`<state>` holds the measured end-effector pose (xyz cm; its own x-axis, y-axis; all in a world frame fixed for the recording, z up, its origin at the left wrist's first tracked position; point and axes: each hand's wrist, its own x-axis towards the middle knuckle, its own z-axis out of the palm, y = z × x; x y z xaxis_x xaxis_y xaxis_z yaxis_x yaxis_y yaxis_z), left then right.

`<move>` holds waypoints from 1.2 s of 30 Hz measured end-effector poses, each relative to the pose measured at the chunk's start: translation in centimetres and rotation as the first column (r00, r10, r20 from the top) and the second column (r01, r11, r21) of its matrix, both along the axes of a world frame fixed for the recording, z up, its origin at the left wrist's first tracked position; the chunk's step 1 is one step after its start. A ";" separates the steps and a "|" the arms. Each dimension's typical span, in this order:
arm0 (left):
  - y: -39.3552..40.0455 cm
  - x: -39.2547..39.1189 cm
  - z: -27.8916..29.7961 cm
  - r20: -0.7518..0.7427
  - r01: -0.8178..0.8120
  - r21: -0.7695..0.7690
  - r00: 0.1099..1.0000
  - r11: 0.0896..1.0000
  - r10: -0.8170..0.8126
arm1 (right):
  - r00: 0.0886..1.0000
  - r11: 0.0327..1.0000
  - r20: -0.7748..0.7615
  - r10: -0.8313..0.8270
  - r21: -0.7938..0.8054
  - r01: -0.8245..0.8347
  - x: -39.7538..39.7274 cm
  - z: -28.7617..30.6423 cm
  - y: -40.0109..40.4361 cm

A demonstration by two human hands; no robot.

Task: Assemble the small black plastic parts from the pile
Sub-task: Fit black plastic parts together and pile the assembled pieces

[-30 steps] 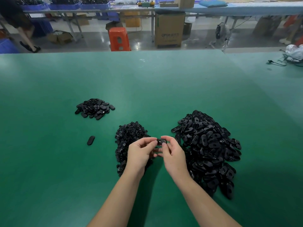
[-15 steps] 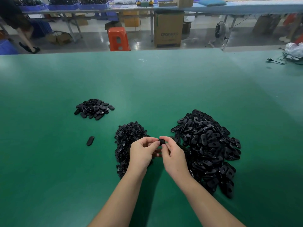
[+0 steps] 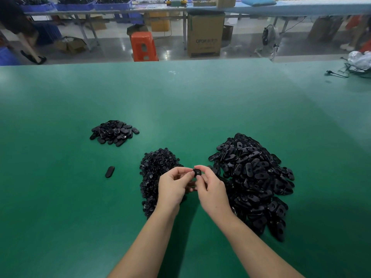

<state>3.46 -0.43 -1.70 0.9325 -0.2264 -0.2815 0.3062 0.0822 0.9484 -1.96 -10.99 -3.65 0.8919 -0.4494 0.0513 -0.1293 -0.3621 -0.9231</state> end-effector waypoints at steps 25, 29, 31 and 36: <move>0.0 1.7 0.1 0.215 0.025 0.144 0.975 0.989 -0.056 | 1.000 0.937 0.022 -0.013 0.349 0.004 3.0 1.7 -0.8; 0.2 1.8 0.2 0.159 0.085 0.088 0.982 0.992 -0.099 | 1.000 0.935 0.023 0.007 0.354 -0.015 3.1 1.6 -0.8; 0.2 1.7 0.1 0.147 0.084 0.065 0.985 0.994 -0.092 | 1.000 0.936 0.021 0.015 0.352 -0.021 3.1 1.4 -0.8; 0.2 1.4 -0.3 0.144 0.071 0.082 0.986 0.994 -0.083 | 0.999 0.943 0.004 0.039 0.329 -0.038 3.1 0.9 -0.8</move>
